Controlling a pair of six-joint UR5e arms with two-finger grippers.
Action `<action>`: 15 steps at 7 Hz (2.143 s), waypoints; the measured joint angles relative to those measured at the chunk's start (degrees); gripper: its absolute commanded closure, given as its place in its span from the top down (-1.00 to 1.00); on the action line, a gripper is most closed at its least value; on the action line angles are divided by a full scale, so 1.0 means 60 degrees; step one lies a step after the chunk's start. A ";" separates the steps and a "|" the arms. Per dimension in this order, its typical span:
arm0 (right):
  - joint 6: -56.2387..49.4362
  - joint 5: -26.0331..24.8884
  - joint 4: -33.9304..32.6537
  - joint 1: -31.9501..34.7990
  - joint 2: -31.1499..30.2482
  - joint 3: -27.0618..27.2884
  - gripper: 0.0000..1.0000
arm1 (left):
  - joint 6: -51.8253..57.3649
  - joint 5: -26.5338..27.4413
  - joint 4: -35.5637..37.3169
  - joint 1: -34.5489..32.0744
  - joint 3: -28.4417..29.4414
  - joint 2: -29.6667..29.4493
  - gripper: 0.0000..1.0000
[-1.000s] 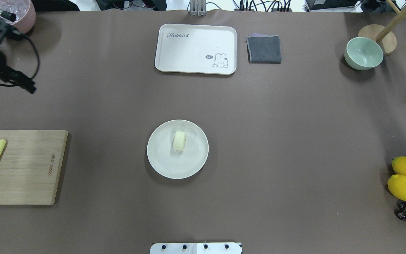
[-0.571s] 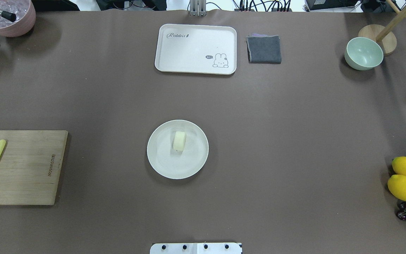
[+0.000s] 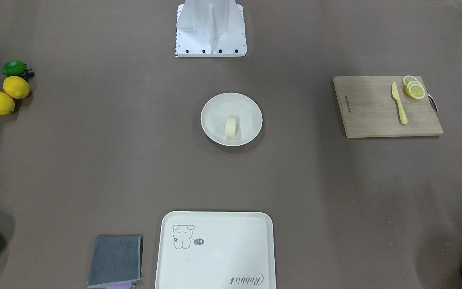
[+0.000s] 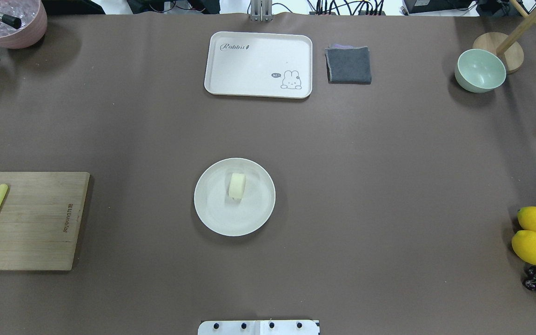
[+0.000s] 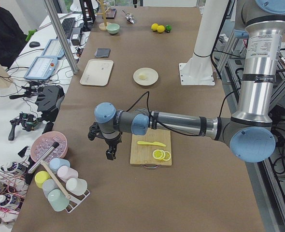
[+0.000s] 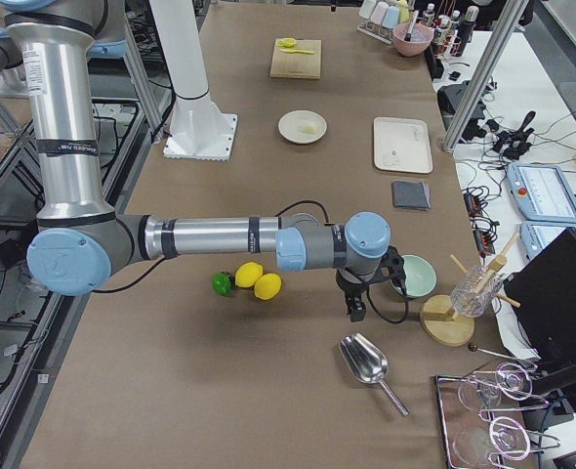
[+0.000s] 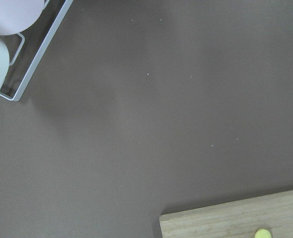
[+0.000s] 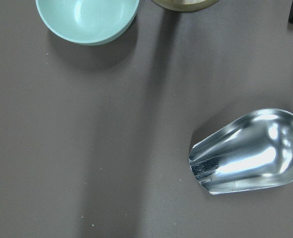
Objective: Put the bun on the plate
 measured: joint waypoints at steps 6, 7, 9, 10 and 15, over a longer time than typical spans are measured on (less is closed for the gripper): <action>0.0052 0.0000 0.0063 -0.0001 -0.0079 0.0063 1.00 | 0.0090 -0.0028 0.0010 0.0039 -0.0495 0.0351 0.97; 0.0049 0.0006 0.0063 -0.0001 -0.0081 0.0073 1.00 | 0.0094 -0.0031 0.0018 0.0044 -0.0540 0.0403 0.97; 0.0046 0.0010 0.0063 -0.0001 -0.0084 0.0086 1.00 | 0.0093 0.0021 0.0026 0.0089 -0.0513 0.0416 0.97; 0.0045 0.0015 0.0063 -0.0001 -0.0081 0.0093 1.00 | 0.0089 0.0042 0.0027 0.0108 -0.0503 0.0421 0.97; 0.0045 0.0042 0.0063 -0.0001 -0.0092 0.0110 1.00 | 0.0081 0.0068 -0.0013 0.0133 -0.0507 0.0418 0.97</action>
